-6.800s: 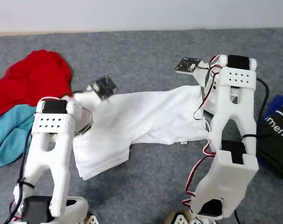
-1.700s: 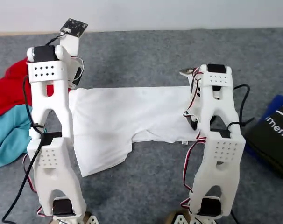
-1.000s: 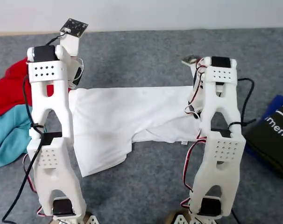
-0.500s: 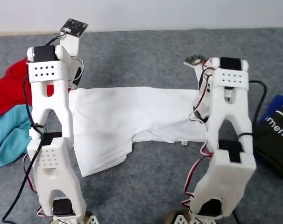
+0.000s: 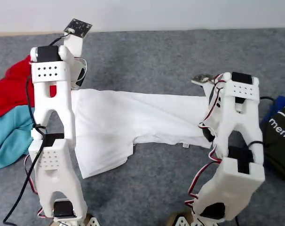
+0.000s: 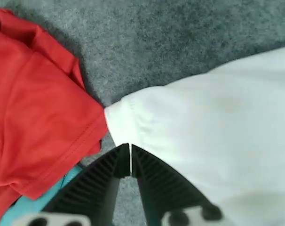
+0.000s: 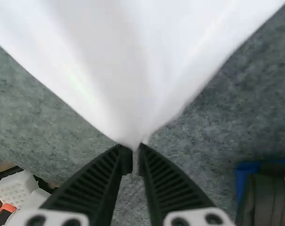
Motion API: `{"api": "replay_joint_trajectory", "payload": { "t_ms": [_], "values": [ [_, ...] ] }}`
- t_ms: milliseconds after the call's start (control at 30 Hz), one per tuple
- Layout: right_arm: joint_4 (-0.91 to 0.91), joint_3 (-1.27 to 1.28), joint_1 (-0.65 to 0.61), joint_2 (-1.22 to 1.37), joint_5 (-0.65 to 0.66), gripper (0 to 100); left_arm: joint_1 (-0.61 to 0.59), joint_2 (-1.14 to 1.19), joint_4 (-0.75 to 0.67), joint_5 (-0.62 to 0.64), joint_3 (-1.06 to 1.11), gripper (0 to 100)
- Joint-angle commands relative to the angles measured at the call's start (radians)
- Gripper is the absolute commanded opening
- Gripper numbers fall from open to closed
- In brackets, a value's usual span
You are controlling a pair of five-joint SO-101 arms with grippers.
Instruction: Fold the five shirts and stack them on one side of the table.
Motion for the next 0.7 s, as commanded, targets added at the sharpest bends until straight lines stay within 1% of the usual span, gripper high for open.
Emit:
{"api": "replay_joint_trajectory", "payload": {
  "t_ms": [0, 67, 133, 233, 367, 433, 533, 667],
  "values": [
    [-0.007, -0.058, 0.018, -0.008, -0.055, 17.8, 0.006, -0.101, 0.025, -0.057, 0.036, 8],
    [0.018, -0.110, 0.012, -0.021, -0.080, 23.2, 0.006, -0.149, 0.025, -0.075, 0.088, 10],
    [0.042, -0.176, -0.012, -0.028, -0.080, 23.2, 0.014, -0.215, 0.025, -0.091, 0.145, 10],
    [0.047, -0.278, -0.047, -0.018, -0.084, 21.2, 0.068, -0.319, 0.025, -0.110, 0.262, 10],
    [-0.074, -0.334, -0.085, 0.041, -0.086, 15.3, 0.173, -0.442, 0.021, -0.112, 0.473, 10],
    [-0.140, -0.350, -0.102, 0.087, -0.087, 9.6, 0.210, -0.474, 0.011, -0.109, 0.575, 10],
    [-0.231, -0.373, -0.122, 0.166, -0.087, 0.8, 0.227, -0.491, -0.029, -0.107, 0.711, 10],
    [-0.335, -0.411, -0.124, 0.272, -0.087, 1.7, 0.227, -0.489, -0.066, -0.107, 0.840, 3]
  ]
}}
